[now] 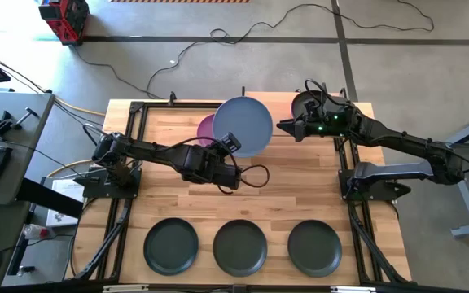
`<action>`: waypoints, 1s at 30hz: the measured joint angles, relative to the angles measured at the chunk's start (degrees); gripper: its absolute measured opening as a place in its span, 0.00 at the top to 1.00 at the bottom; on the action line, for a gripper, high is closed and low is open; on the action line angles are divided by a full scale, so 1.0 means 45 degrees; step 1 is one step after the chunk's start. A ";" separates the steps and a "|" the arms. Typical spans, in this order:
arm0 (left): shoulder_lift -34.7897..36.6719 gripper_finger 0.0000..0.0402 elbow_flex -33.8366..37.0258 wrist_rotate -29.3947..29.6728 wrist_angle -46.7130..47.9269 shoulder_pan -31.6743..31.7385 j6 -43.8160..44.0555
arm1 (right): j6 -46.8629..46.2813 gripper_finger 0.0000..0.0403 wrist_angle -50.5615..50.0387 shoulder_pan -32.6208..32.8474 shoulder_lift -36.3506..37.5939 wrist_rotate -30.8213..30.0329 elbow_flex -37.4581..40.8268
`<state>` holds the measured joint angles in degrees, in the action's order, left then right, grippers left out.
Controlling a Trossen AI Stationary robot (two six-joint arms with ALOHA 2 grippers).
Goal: Place and stack plates onto a shelf
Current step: Stack the blue plate on top of the black plate on the shelf
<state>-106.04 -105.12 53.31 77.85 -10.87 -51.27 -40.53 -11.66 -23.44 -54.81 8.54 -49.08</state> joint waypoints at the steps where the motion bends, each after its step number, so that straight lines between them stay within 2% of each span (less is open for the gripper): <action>1: 0.0000 0.99 0.0000 0.0007 -0.0013 0.0010 -0.0045 | 0.0005 0.59 0.0075 0.0019 0.0000 -0.0139 0.0000; 4: 0.0000 0.99 0.0005 0.0023 -0.0287 0.0010 -0.0142 | 0.0000 0.59 0.0077 0.0082 -0.0004 -0.0555 0.0000; 12: 0.0000 0.99 0.0005 0.0103 -0.1212 0.0010 -0.1772 | -0.0229 0.59 0.0246 0.0082 -0.0194 -0.0569 -0.0005; 23: 0.0005 0.99 0.0005 0.0643 -0.2244 0.0166 -0.2648 | -0.0705 0.59 0.0234 0.0082 -0.0333 -0.0554 -0.0005; 26: 0.0005 0.99 0.0005 0.0648 -0.2523 0.0175 -0.2584 | -0.0843 0.63 0.0130 0.0082 -0.0331 -0.0545 -0.0005; 30: 0.0005 0.99 0.0005 0.0645 -0.2533 0.0175 -0.2764 | -0.0994 0.75 0.0130 0.0082 -0.0330 -0.0511 -0.0005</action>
<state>-106.02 -105.10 56.21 66.46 -10.09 -63.70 -45.00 -11.07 -23.07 -56.29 6.24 -49.10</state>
